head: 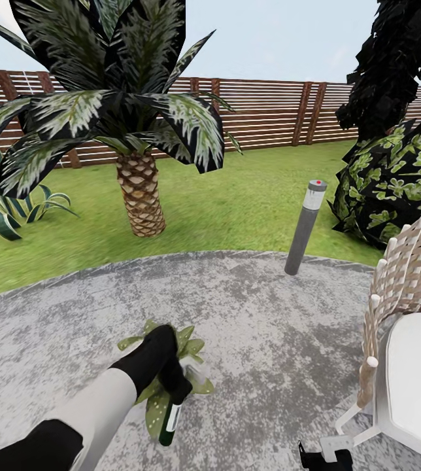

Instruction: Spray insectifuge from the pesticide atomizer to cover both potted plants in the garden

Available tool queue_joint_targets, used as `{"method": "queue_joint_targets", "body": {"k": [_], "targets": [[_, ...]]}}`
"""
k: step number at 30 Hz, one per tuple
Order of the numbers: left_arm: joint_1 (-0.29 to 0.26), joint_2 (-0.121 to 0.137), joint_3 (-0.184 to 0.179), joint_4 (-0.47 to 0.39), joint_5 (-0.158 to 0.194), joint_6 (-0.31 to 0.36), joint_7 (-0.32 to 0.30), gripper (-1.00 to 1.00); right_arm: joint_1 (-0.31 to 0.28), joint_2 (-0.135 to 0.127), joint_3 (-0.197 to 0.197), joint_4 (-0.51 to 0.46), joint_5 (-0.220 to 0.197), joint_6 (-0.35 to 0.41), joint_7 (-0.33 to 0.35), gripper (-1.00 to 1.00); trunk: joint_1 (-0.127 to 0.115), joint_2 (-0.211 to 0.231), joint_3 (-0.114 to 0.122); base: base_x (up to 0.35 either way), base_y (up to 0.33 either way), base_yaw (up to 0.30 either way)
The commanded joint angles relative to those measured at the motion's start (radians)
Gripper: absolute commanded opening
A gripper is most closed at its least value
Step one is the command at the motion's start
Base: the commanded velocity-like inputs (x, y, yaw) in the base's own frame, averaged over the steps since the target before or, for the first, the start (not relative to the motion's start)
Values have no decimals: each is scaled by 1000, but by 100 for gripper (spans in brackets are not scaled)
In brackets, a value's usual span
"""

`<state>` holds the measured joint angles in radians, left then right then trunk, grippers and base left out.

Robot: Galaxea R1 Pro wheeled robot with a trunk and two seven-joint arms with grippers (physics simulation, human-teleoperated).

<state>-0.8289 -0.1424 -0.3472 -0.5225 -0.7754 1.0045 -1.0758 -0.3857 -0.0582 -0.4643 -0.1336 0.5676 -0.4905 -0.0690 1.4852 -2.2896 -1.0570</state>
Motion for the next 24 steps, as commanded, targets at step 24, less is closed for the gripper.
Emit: {"method": "queue_joint_targets", "body": {"k": [24], "targets": [[26,4,1,-52,-8,5,-6,-100,-1,0,-4,1,11,-4,-6,100,0,0,-1,0,0,0]]}}
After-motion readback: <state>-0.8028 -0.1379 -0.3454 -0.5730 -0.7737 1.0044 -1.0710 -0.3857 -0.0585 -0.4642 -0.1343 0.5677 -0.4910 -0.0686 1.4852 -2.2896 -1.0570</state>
